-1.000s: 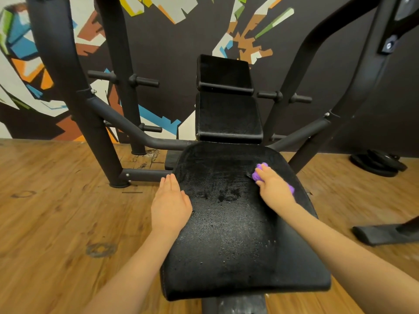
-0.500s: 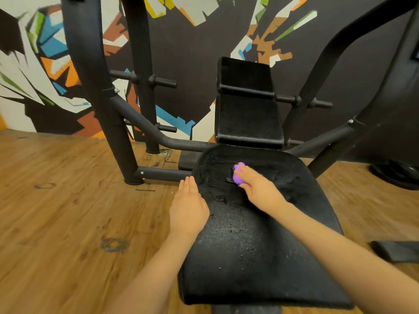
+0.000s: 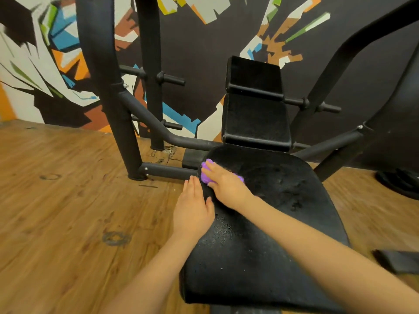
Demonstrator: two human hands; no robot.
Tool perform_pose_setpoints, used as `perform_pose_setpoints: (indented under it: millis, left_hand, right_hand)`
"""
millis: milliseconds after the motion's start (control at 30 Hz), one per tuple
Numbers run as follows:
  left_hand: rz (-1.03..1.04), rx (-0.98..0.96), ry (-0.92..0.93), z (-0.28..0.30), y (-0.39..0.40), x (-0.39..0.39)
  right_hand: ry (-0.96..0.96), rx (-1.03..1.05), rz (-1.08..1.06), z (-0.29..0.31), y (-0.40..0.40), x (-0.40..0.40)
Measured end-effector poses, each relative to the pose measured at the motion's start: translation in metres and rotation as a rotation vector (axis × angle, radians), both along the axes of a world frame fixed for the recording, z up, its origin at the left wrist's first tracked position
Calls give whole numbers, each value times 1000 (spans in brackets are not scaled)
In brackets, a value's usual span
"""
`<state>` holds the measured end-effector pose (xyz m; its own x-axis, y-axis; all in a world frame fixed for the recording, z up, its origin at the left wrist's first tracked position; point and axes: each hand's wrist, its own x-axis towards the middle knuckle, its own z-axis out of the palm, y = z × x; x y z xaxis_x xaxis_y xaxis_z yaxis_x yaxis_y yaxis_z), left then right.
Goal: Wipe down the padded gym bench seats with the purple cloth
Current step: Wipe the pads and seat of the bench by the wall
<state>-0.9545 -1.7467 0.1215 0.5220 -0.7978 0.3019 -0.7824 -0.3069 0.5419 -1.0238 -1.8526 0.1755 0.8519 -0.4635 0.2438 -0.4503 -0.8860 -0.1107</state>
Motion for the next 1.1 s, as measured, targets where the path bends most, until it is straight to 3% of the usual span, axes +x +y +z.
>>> perform_pose_setpoints:
  millis: [133,400,667,900,1100]
  left_hand:
    - [-18,20,17,-12,22,-5]
    - [4,-1,53,-16,23,-8]
    - [15,-47,120,-13,26,-10]
    - [36,-32,102,-17,23,-9]
    - [43,-10,50,-18,23,-9]
  right_hand:
    - [11,18,96,-6,-3,-17]
    - [98,-51,-133,26,-31,6]
    - [115,-37,172,-10,16,-33]
    - [104,-24,102,-6,22,-12]
    - [-10,-8,113,-27,19,-50]
